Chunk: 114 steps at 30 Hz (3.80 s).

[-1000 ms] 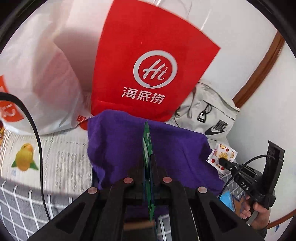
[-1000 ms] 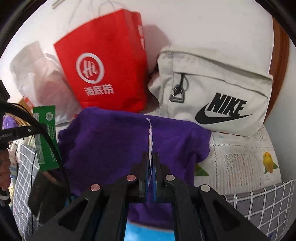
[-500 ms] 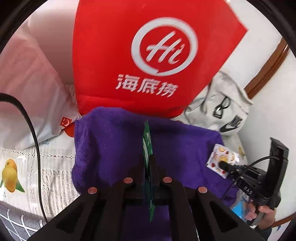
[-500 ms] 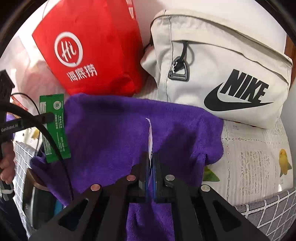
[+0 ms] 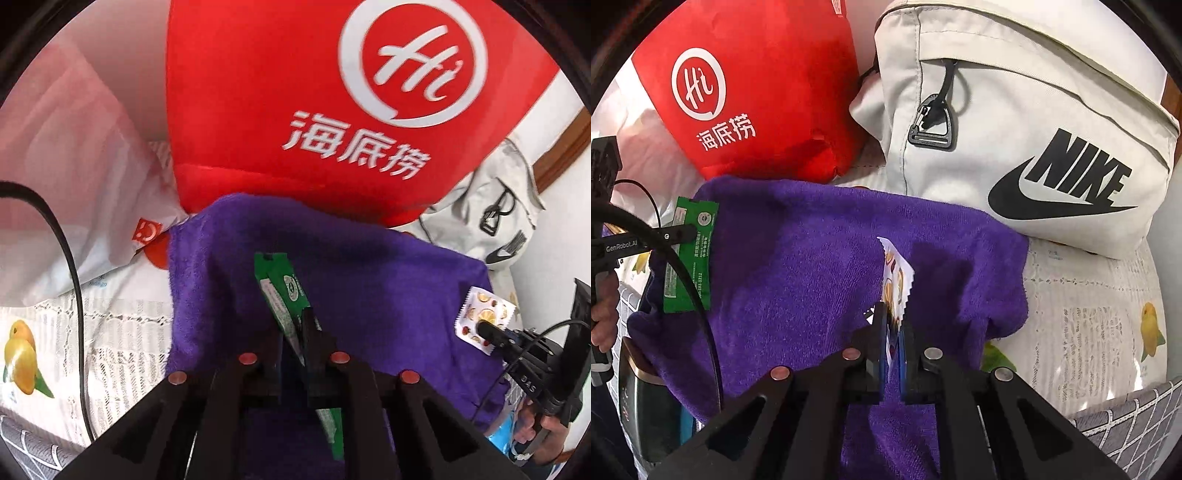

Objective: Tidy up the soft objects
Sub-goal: 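Carry both onto the purple towel and open both grippers to release them, then move the right gripper back to the pile and grasp the yellow bag, then lift the yellow bag with the right gripper while the left gripper grasps the white foam sheet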

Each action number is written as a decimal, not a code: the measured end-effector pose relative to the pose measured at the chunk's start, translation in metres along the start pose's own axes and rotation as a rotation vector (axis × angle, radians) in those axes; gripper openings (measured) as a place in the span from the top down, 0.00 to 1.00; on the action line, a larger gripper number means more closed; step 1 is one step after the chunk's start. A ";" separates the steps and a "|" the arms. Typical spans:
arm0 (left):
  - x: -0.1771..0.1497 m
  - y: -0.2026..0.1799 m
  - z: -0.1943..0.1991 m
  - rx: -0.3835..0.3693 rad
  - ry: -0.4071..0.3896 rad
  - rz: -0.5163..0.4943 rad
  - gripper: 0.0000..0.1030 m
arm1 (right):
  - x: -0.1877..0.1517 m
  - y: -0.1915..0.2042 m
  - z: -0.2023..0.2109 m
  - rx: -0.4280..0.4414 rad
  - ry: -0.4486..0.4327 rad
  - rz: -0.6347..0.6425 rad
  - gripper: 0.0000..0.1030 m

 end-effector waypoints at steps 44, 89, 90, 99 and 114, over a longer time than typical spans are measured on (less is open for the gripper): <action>-0.162 -0.078 0.203 0.191 -0.165 -0.100 0.34 | -0.153 0.044 0.171 0.059 -0.161 0.039 0.35; -0.324 -0.080 0.176 0.042 -0.060 0.033 0.33 | -0.306 0.098 0.134 0.159 0.038 0.242 0.19; -0.325 -0.080 0.175 0.043 -0.060 0.032 0.33 | -0.306 0.099 0.133 0.165 0.045 0.240 0.19; -0.330 -0.085 0.170 0.030 -0.043 -0.003 0.33 | -0.303 0.095 0.153 0.198 -0.018 0.234 0.30; -0.323 -0.155 0.148 0.040 0.024 -0.110 0.33 | -0.307 0.011 0.198 0.099 -0.106 0.067 0.30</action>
Point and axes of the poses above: each gripper's, at about its wrist camera, not at the fingertips, and z roughly against the way its jaws point, y to its left, x to its top, the point moved 6 cm from there along -z, roughly the way its jaws point, and after that the axes turned 12 degrees about -z, right-handed, at the moved point
